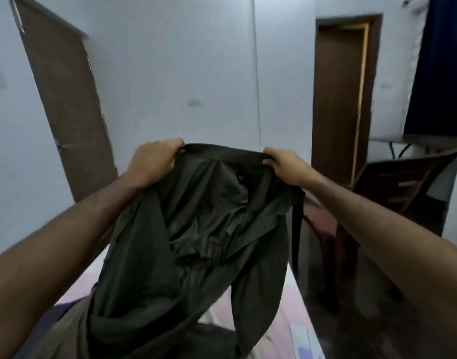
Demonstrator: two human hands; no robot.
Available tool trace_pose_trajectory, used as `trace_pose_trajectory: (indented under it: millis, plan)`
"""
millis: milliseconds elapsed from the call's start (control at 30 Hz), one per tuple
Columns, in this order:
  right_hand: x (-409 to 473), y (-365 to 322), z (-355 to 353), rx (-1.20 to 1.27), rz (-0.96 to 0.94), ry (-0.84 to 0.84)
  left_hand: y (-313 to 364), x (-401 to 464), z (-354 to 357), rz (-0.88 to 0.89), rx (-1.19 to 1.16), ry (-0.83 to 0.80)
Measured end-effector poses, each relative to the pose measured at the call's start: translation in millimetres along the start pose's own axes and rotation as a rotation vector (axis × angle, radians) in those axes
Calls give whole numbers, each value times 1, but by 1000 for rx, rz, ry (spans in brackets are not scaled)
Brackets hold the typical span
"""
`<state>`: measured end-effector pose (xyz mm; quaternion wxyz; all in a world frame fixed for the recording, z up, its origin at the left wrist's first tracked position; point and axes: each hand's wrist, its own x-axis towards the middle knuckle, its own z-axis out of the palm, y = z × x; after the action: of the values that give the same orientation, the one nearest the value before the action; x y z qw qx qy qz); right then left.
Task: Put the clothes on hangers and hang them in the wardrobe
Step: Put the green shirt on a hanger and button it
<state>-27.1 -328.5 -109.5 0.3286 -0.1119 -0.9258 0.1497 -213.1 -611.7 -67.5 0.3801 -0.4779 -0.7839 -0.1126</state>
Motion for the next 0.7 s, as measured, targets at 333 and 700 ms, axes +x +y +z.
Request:
trace_pose_trajectory:
  millis: [333, 700]
  plan:
    - [51, -86, -180, -183, -62, 122, 4, 92, -136, -121, 51, 364]
    - [51, -121, -256, -316, -156, 487, 0, 120, -173, -90, 167, 531]
